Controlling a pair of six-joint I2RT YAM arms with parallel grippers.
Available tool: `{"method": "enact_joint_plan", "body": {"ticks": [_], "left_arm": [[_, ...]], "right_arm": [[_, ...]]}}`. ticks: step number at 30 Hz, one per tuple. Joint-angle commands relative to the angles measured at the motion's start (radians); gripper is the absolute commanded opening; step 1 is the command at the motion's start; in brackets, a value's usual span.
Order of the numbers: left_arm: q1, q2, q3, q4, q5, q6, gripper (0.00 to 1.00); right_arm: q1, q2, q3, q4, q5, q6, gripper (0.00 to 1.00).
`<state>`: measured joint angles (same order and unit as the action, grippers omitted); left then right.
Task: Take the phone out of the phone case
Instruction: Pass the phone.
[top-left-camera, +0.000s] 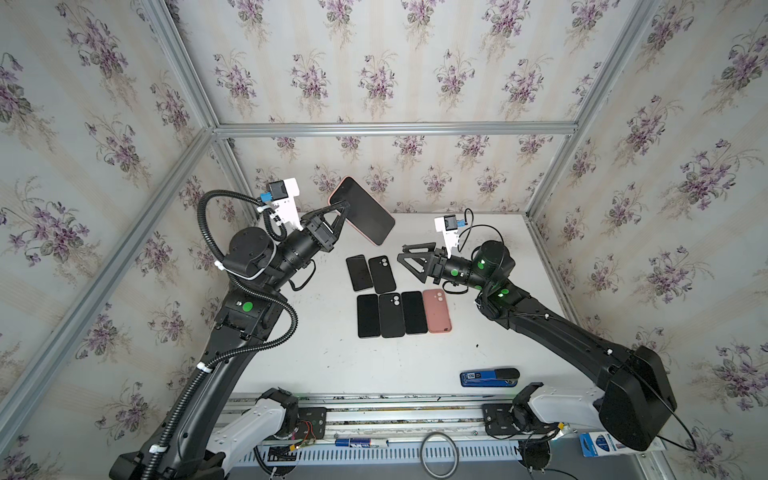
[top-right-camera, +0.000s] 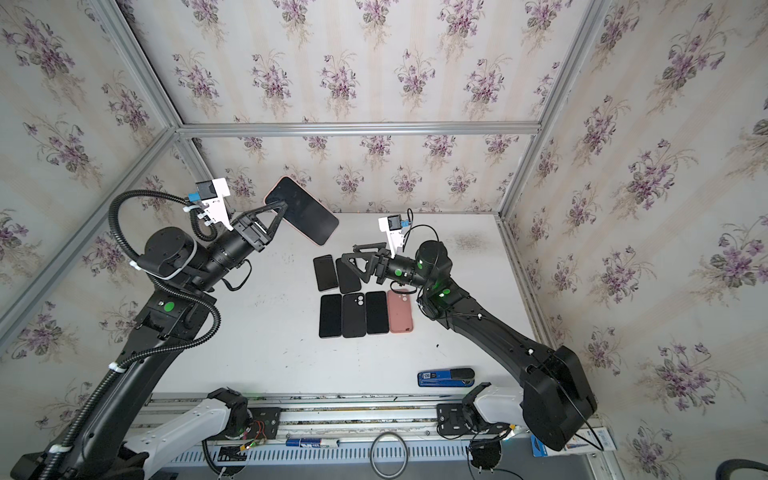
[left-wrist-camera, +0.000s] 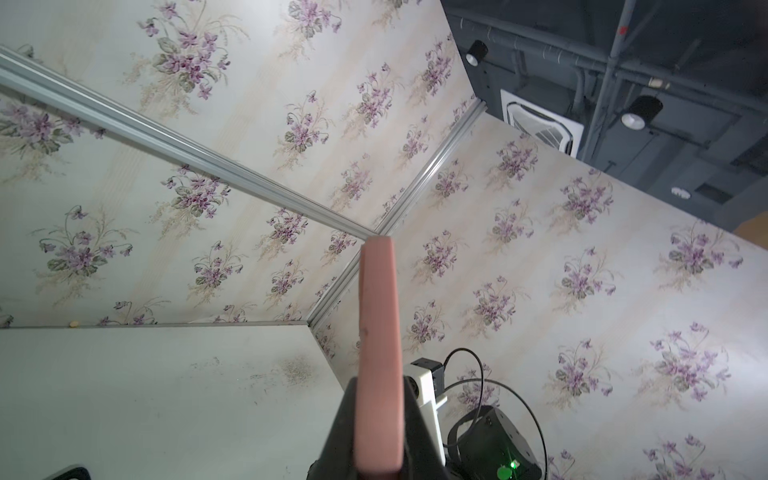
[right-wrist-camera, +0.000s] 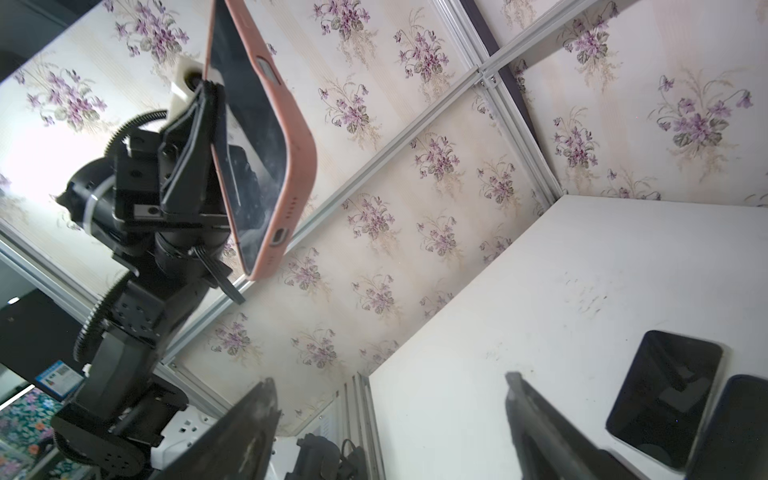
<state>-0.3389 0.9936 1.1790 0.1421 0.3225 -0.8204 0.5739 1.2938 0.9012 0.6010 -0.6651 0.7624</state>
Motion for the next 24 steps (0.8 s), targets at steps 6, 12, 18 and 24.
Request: {"method": "enact_joint_plan", "body": {"ticks": [6, 12, 18, 24], "left_arm": [[-0.045, -0.002, -0.064, 0.252, -0.116, -0.226, 0.0], [-0.054, -0.01, -0.109, 0.277, -0.148, -0.286, 0.0], [-0.064, -0.003, -0.131, 0.299, -0.154, -0.313, 0.0], [-0.069, -0.002, -0.151, 0.313, -0.157, -0.319, 0.0]], "right_arm": [[0.015, 0.025, 0.004, 0.151, 0.026, 0.125, 0.87], [0.028, 0.037, 0.006, 0.213, 0.03, 0.16, 0.87], [0.033, 0.063, 0.011, 0.33, 0.021, 0.232, 0.86], [0.035, 0.097, 0.042, 0.407, 0.011, 0.291, 0.79]]}}
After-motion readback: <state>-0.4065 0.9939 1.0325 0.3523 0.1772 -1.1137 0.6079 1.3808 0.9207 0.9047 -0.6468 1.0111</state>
